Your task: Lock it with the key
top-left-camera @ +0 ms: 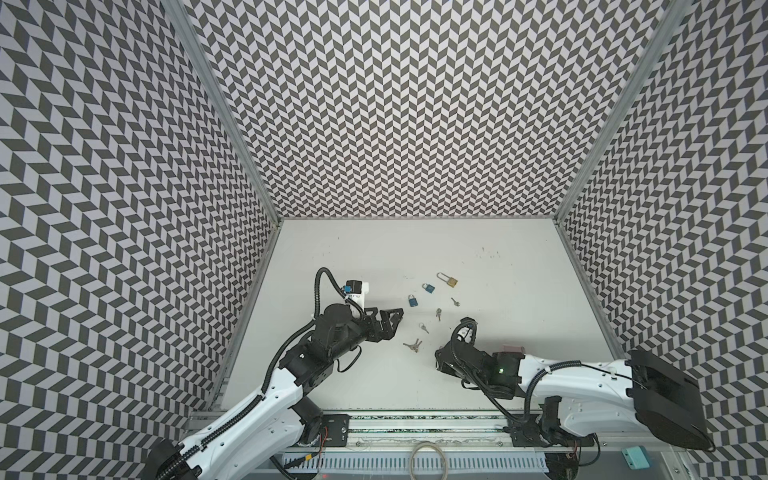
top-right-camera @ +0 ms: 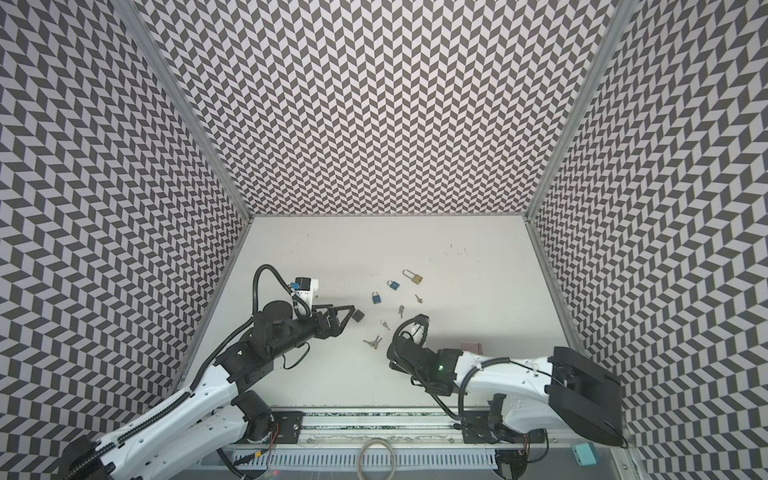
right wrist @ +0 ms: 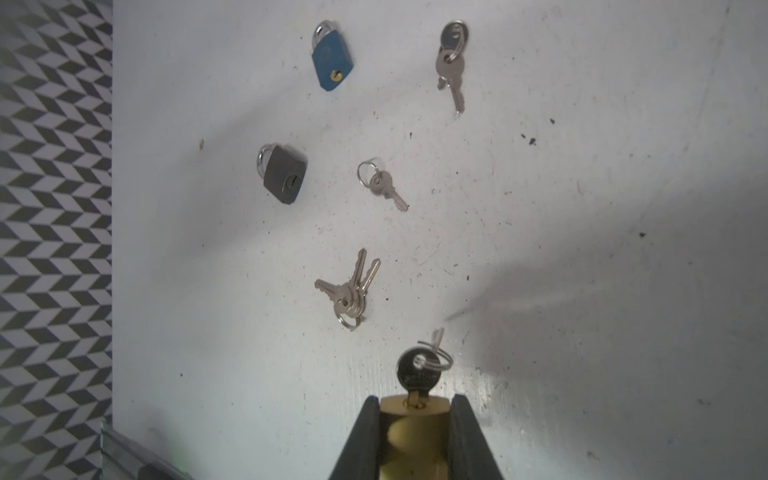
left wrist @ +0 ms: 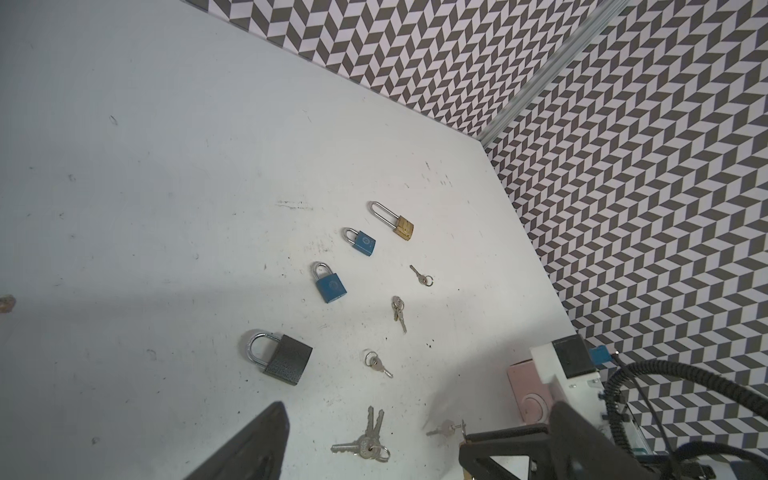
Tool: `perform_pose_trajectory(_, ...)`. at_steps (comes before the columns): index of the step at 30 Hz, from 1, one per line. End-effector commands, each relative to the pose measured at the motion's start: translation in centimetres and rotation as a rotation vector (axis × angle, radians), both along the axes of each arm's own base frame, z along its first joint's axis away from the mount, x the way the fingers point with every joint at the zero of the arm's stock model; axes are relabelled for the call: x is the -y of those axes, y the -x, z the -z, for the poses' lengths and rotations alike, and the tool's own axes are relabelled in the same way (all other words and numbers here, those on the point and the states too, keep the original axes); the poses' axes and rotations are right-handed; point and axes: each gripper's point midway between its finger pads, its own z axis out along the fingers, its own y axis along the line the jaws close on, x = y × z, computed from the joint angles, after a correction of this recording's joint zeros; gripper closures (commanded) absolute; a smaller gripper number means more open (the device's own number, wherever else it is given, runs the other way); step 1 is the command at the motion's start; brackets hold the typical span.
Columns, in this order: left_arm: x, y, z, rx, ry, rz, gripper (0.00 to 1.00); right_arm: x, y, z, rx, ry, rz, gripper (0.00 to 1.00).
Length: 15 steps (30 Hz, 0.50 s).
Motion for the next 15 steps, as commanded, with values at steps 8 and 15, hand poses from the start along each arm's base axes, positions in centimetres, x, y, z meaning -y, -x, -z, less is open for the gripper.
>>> perform_pose_trajectory(8,-0.5,0.7,0.0,-0.013,0.025,-0.038,0.04,-1.7,0.1,1.5,-0.137,-0.138,0.162,0.75)
perform_pose_trajectory(15,1.1,1.4,0.1,-0.042,0.006,-0.026,0.05,-0.2,-1.4,-2.4,0.032,-0.128,0.138,0.31)
